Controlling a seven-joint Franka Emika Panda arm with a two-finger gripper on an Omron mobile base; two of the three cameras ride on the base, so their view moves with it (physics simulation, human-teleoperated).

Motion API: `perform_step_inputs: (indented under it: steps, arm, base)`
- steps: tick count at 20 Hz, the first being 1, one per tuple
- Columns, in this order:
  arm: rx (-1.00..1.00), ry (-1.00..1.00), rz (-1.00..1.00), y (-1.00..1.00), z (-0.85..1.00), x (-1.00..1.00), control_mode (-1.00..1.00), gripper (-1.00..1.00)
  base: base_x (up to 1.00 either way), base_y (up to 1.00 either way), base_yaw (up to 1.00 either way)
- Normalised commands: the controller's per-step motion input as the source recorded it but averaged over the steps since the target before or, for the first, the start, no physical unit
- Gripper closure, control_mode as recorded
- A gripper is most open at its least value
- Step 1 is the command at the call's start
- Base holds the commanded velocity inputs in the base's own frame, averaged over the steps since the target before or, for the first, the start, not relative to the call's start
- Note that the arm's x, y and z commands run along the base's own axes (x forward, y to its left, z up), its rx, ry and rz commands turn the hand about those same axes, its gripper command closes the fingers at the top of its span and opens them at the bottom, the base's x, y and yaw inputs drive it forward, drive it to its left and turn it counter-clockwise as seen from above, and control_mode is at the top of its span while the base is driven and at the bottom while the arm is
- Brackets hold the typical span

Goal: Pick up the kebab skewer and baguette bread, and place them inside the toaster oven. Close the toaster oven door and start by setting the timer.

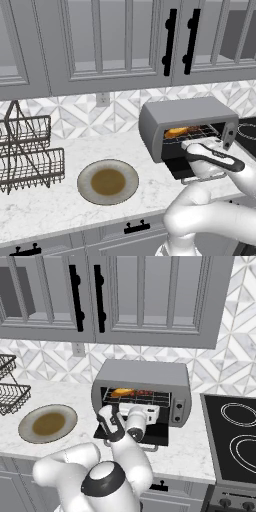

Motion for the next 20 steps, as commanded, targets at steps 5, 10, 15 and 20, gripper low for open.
perform_step_inputs:
  steps: [5,10,15,20]
  arm:
    - [0.0,0.0,0.0,0.0,0.0,-0.42,-1.0,-1.0]
    - [-0.01,0.0,0.0,0.04,0.0,-0.07,-1.0,-1.0]
    - [0.0,0.0,0.0,0.0,0.02,-0.01,-1.0,-1.0]
    - [0.0,0.0,0.0,0.01,0.02,0.0,-1.0,-1.0]
  base:
    - [0.0,0.0,0.0]
    - [0.0,0.0,0.0]
    - [0.0,0.0,0.0]
    - [0.0,0.0,0.0]
